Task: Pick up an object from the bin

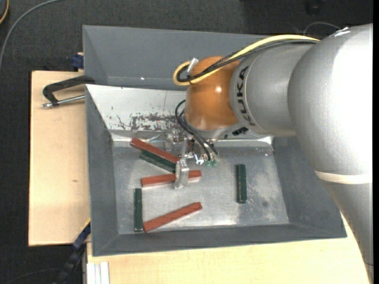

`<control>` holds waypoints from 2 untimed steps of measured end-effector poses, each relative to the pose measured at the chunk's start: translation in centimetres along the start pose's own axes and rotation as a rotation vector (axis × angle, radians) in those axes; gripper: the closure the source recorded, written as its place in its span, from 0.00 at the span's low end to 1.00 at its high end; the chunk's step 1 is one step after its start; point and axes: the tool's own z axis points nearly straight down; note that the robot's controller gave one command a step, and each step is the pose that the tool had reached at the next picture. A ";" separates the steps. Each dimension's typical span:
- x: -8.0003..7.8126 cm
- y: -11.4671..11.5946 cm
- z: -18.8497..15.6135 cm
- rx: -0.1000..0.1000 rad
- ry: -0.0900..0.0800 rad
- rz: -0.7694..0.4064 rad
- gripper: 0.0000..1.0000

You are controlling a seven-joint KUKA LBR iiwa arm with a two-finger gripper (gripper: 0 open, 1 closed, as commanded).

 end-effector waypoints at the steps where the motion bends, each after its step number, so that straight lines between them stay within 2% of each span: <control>1: 0.0 -0.2 -0.2 0.001 0.001 0.003 1.00; 2: 3.5 -3.1 -15.7 0.003 -0.005 -0.160 1.00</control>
Offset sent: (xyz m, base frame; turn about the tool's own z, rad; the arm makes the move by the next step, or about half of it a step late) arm 0.0000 0.0000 0.0000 0.0000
